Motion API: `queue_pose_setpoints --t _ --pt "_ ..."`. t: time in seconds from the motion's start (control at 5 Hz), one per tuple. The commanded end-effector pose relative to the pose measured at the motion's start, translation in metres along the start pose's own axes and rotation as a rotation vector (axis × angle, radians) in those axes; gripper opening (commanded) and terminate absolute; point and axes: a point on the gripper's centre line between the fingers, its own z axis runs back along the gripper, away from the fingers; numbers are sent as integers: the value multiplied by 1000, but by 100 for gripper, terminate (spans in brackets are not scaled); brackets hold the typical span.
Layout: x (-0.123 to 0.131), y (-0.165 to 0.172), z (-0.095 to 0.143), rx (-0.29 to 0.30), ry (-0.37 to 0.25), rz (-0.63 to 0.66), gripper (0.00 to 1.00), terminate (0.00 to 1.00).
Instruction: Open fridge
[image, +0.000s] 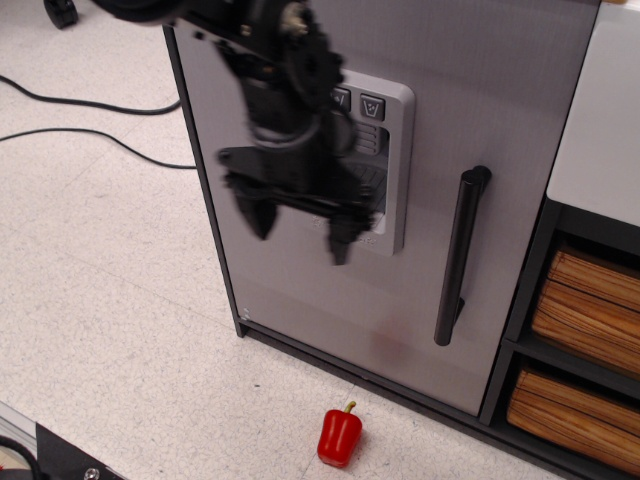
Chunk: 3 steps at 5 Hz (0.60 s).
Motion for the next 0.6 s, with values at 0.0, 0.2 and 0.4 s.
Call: queue_pose_setpoints --t 0.0,0.2,0.4 --pt "37 -40 -3 -38 -96 37 100 0" --pt "54 -62 -12 -68 -93 60 100 0" --pt "61 -82 -20 -86 -102 56 100 0"
